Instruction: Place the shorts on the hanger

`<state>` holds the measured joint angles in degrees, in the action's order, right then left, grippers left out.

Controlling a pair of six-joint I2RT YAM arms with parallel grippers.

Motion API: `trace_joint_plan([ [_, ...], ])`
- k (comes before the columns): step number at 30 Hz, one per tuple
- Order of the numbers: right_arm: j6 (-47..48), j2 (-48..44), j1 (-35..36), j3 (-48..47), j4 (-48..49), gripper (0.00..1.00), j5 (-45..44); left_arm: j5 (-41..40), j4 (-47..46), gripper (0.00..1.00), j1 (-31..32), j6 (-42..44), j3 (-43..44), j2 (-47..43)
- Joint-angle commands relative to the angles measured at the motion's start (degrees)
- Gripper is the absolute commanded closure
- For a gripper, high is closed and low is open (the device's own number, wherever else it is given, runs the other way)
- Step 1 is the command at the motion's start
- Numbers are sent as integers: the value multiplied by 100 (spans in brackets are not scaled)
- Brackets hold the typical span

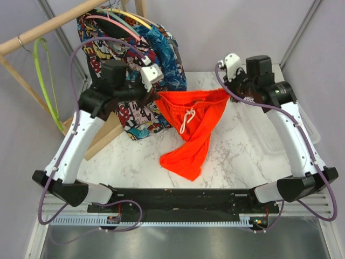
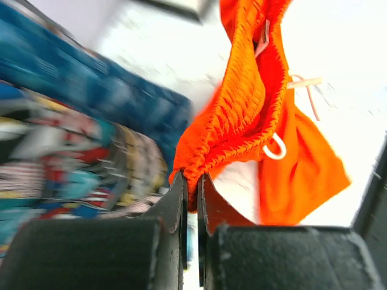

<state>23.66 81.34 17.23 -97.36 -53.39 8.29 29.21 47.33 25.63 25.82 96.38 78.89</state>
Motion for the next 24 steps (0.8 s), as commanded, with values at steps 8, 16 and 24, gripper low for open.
trace_joint_plan([
  [8, 1008, -609, 26, -2535, -1235, 100, 179, -5, 575, 98, 65, 748, 1052, -1163],
  [16, 1607, -2269, 26, -1050, -2255, 100, 1560, 761, 1313, 98, 144, 520, 136, -2070],
  [24, 1352, -2228, 34, 699, -1609, 100, 1501, 359, 1342, 98, 162, 397, -1164, -1913],
])
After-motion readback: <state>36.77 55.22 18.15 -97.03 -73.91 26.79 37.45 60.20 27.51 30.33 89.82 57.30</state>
